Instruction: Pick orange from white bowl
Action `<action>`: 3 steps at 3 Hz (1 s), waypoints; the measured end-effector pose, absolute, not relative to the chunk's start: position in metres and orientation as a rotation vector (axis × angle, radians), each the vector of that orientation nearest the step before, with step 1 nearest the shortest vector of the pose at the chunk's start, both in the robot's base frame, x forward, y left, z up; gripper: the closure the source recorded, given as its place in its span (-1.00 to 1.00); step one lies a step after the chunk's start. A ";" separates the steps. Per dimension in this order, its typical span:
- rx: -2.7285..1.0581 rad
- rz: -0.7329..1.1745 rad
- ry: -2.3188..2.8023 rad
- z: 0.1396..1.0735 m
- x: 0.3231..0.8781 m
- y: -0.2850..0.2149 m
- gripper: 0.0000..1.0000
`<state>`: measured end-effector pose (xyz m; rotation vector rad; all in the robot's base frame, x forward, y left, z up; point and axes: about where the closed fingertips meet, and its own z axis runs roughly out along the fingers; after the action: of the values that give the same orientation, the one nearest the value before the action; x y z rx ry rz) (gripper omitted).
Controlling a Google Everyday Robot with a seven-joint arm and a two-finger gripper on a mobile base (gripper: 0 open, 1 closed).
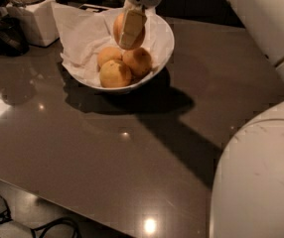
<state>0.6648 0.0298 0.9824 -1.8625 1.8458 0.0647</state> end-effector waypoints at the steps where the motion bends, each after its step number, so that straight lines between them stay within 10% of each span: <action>1: -1.877 0.081 1.849 0.983 0.660 0.039 1.00; 3: -1.821 0.151 1.888 0.993 0.628 0.049 1.00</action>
Offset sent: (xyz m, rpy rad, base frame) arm -0.0917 0.0264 0.0268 0.1193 0.1156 -0.0895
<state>0.6276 0.0488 0.9927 -1.8206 1.8881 0.1507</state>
